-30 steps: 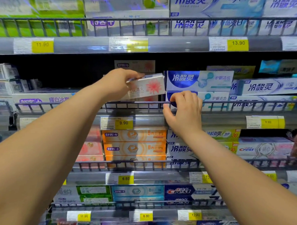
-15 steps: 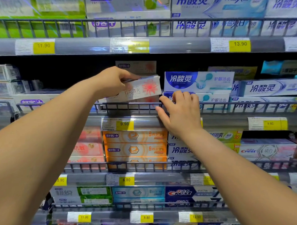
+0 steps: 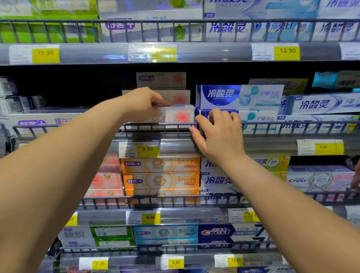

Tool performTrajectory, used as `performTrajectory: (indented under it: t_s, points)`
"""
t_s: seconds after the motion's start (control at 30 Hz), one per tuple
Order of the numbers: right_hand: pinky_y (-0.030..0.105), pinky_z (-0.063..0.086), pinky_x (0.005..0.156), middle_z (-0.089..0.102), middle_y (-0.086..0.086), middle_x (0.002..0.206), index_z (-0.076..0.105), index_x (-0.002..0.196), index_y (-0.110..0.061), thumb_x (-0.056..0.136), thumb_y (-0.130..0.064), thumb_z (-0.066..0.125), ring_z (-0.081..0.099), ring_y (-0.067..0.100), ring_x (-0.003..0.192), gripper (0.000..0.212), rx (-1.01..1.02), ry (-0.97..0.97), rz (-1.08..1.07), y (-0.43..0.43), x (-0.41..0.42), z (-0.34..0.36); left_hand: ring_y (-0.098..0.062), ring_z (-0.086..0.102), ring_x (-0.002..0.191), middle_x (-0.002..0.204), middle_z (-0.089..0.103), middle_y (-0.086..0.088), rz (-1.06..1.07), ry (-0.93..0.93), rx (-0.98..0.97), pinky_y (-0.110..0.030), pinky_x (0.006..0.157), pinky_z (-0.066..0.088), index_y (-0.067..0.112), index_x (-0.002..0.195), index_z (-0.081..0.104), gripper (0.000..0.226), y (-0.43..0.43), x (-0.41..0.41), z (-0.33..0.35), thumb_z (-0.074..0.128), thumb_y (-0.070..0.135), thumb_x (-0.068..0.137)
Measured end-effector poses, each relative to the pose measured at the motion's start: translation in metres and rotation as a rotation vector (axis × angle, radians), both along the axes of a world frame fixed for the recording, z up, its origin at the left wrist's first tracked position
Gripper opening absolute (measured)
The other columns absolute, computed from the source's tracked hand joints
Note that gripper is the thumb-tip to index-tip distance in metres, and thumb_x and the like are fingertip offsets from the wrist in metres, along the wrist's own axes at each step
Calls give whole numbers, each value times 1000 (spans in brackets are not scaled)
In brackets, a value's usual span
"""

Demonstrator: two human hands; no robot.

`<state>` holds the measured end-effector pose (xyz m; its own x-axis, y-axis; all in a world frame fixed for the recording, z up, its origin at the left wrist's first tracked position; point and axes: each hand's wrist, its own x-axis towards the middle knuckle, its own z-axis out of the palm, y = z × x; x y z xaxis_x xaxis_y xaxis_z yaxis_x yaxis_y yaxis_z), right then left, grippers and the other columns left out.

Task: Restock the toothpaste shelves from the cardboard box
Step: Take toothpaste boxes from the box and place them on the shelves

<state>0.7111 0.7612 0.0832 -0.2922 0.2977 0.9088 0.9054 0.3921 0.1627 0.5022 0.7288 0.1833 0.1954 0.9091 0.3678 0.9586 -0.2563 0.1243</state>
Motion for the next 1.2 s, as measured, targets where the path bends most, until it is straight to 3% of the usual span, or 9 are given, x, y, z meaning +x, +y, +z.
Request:
performTrajectory:
  t_s: [0.13, 0.27, 0.37, 0.5, 0.57, 0.63, 0.77, 0.97, 1.2]
  points:
    - [40, 36, 79, 56, 11, 92, 65, 107, -12, 90, -41, 46, 51, 29, 85, 39, 18, 18, 31, 0, -1, -5, -20, 50, 122, 135, 55, 5, 58, 59, 58, -36, 100, 41, 34, 126, 58, 33, 4, 5, -17, 54, 29, 94]
    - [43, 36, 92, 57, 15, 112, 62, 113, -10, 89, -37, 49, 51, 32, 102, 39, -24, 45, 56, 0, -5, -11, -24, 58, 108, 121, 64, -1, 187, 54, 286, -42, 87, 50, 32, 126, 55, 48, 2, 7, -48, 33, 60, 93]
    - [44, 37, 93, 56, 16, 117, 62, 115, -9, 88, -36, 50, 51, 32, 106, 40, -66, 67, 70, -2, -6, -12, -26, 54, 111, 120, 62, -4, 155, 131, 365, -43, 95, 40, 26, 125, 53, 50, 3, 6, -65, 26, 57, 95]
    - [42, 35, 95, 57, 15, 116, 61, 115, -7, 88, -34, 50, 51, 31, 107, 40, -83, 117, 171, -13, -8, -11, -28, 40, 131, 138, 51, -6, 107, 110, 459, -46, 115, 15, 24, 139, 43, 53, -6, 1, -71, 30, 53, 97]
    - [41, 34, 96, 58, 13, 113, 61, 115, -7, 87, -30, 52, 51, 30, 105, 37, -71, 125, 275, -23, -13, -17, -26, 37, 134, 141, 48, -5, 88, 27, 521, -45, 116, 16, 24, 139, 44, 50, -23, 0, -83, 39, 48, 96]
    - [39, 35, 94, 59, 12, 110, 62, 112, -7, 85, -26, 56, 51, 28, 103, 34, -77, 138, 391, -33, -21, -32, -25, 44, 128, 136, 53, -3, 75, -52, 548, -44, 110, 28, 21, 133, 51, 45, -44, -5, -104, 48, 41, 92]
    - [36, 38, 89, 60, 11, 105, 64, 107, -6, 84, -23, 56, 53, 27, 100, 30, -249, 162, 607, -56, -53, -79, -24, 52, 115, 123, 61, -2, 166, -210, 471, -33, 98, 34, 18, 122, 58, 38, -94, -27, -167, 56, 27, 86]
    - [34, 37, 87, 61, 6, 105, 61, 112, -10, 88, -26, 53, 54, 26, 101, 30, -681, 90, 806, -124, -120, -140, -16, 49, 114, 125, 58, 3, 444, -356, 215, -21, 89, 32, 23, 129, 54, 39, -207, -69, -241, 60, 29, 91]
    - [39, 41, 88, 63, 8, 106, 62, 113, -12, 88, -28, 52, 55, 29, 102, 31, -911, -110, 956, -244, -223, -186, -9, 53, 110, 123, 58, 7, 655, -495, 73, -20, 92, 37, 24, 126, 57, 35, -366, -147, -293, 60, 29, 92]
